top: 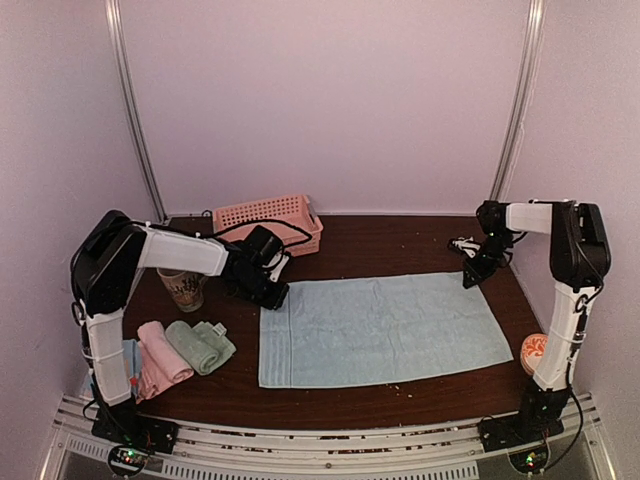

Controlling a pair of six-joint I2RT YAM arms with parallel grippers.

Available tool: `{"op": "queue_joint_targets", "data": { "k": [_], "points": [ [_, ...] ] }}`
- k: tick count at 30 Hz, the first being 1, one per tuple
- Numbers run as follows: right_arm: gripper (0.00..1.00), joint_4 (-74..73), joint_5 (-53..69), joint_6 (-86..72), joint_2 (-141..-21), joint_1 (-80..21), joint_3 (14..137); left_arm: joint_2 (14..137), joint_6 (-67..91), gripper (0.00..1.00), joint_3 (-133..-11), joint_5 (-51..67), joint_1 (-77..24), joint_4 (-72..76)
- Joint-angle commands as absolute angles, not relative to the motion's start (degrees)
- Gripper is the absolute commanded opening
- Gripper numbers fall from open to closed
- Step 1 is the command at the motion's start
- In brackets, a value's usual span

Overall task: Roll the towels
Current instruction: Smooth out the towel at the center of the board.

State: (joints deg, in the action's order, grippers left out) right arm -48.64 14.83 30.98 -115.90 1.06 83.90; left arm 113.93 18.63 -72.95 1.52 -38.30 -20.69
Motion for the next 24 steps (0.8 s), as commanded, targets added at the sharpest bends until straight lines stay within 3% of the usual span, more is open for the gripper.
{"op": "queue_joint_targets", "data": {
  "k": [1, 7, 18, 21, 24],
  "points": [
    [0.18, -45.43, 14.63, 27.95, -119.23, 1.32, 86.87, 115.01, 20.23, 0.0, -73.3, -2.63, -37.37, -18.5],
    [0.19, -46.02, 12.42, 26.23, -121.35, 1.41, 88.87, 115.68, 21.83, 0.0, -72.07, -6.61, -34.02, -19.2],
    [0.27, -48.61, 22.36, 21.77, -118.3, 2.15, 97.62, 109.45, 18.9, 0.0, -74.69, -1.42, -33.67, -19.06],
    [0.29, -47.08, 18.89, 19.87, -120.6, 2.59, 99.8, 109.88, 19.03, 0.06, -76.18, -1.49, -33.41, -20.85],
    [0.3, -49.68, 17.74, 18.72, -124.56, 3.02, 103.54, 109.85, 19.37, 0.2, -75.9, -0.34, -33.4, -20.73]
  ]
}}
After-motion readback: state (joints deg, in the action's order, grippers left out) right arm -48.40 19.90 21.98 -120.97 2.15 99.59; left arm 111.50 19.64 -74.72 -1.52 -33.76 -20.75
